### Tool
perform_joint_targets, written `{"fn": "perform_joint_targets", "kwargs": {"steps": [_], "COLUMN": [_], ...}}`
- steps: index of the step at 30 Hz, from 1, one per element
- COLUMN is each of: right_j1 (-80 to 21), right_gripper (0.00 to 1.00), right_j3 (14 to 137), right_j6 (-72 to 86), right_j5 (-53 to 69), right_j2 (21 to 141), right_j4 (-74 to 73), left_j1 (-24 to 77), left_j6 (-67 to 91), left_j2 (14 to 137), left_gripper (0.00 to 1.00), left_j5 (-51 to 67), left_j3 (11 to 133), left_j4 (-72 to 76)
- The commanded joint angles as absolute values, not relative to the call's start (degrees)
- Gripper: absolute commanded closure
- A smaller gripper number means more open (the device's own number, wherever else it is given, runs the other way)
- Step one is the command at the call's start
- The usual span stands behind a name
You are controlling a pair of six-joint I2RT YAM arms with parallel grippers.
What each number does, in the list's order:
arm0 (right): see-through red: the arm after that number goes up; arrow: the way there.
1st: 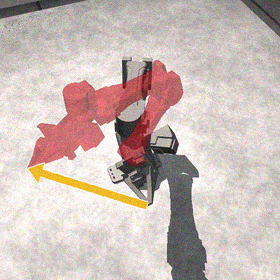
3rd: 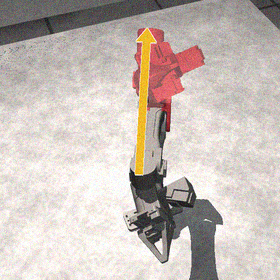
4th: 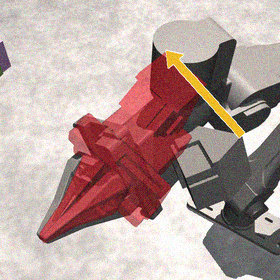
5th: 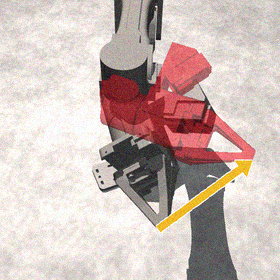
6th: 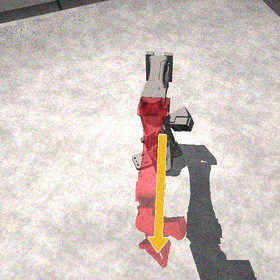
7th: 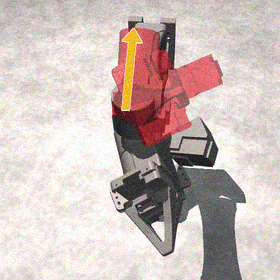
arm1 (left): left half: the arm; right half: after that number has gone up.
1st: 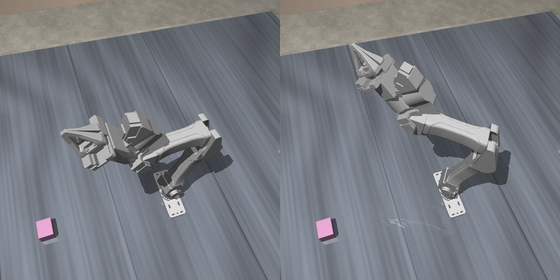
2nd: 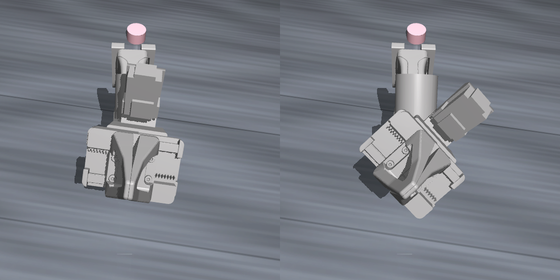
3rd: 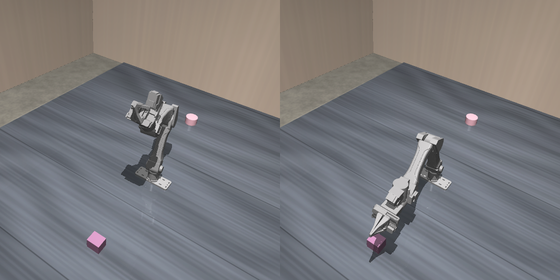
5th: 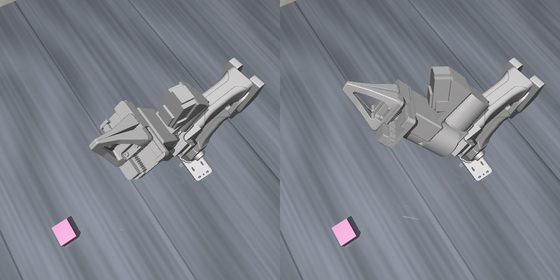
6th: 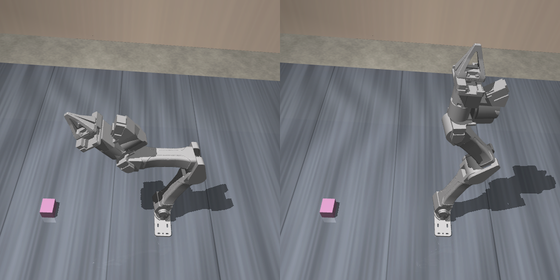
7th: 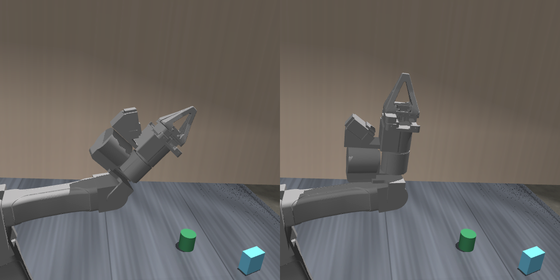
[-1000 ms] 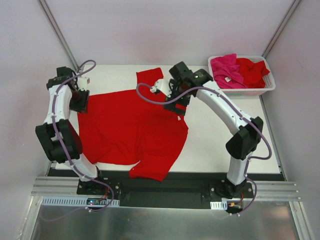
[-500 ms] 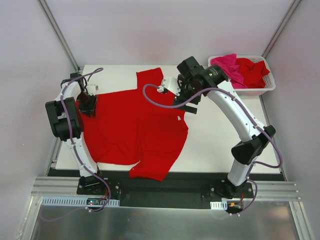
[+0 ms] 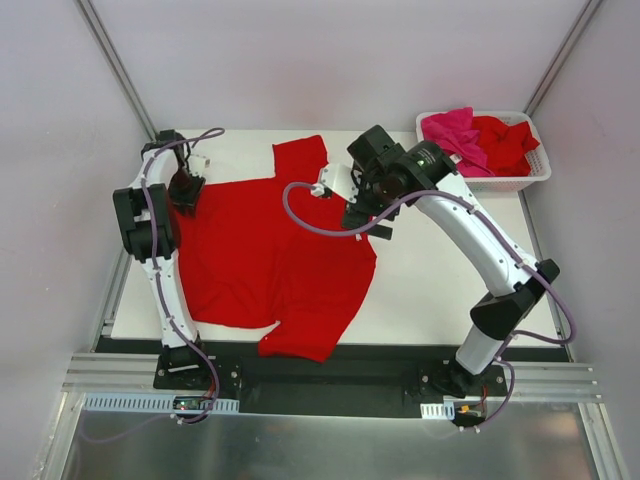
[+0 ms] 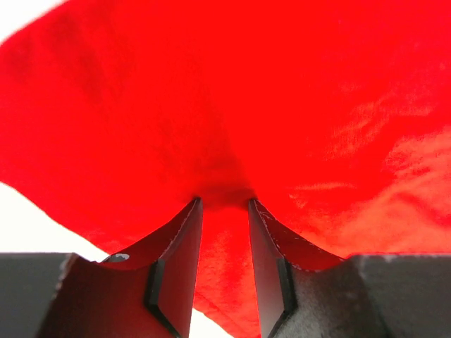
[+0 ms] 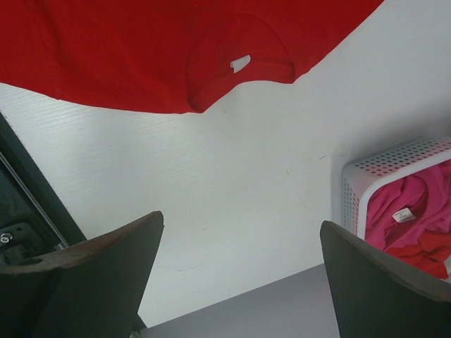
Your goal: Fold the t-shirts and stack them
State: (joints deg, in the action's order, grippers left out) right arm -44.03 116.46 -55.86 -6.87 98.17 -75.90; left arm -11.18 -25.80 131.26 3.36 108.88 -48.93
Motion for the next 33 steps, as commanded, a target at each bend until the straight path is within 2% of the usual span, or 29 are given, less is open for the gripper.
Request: {"fn": "perform_joint_targets", "kwargs": {"steps": [1,13,21,28,31,33], "right_j1": [-44.47,-44.38,-44.38,-44.47,-44.30,-43.69], "right_gripper": [0.04,0.04,0.04,0.04,0.04,0.04], "right_j3": [115.14,110.92,111.36,110.66,110.65,111.00], "right_j6": [-54.23,-54.67,-55.20,-55.99,-56.77,-56.69], "right_j5": [-9.23,-9.49,-7.47,-6.59,-7.82,-8.70], "right_j2": [94.49,92.90,94.04,94.22,94.74,95.44], "right_j4": [-92.46,-93.25,-93.34,-93.34,-92.38,-89.93], "left_j1": [-8.01,-2.99,-3.43,-4.57,-4.57,-4.57], "left_j6": [-29.88,-39.11,-39.39,-28.07,-22.79,-20.93], "left_j2": [135.61,146.77,147.22,136.43,121.88,116.05], "left_gripper": [0.67,0.67,0.67,0.67,0.67,0.66], "left_j5": [-1.39,-15.09,-24.25,-32.26,-26.21,-17.00], "left_j3": [116.70,133.05,135.17,131.85,122.90,114.41], "left_j4": [-50.45,-48.96,-43.68,-42.63,-42.63,-42.98]}}
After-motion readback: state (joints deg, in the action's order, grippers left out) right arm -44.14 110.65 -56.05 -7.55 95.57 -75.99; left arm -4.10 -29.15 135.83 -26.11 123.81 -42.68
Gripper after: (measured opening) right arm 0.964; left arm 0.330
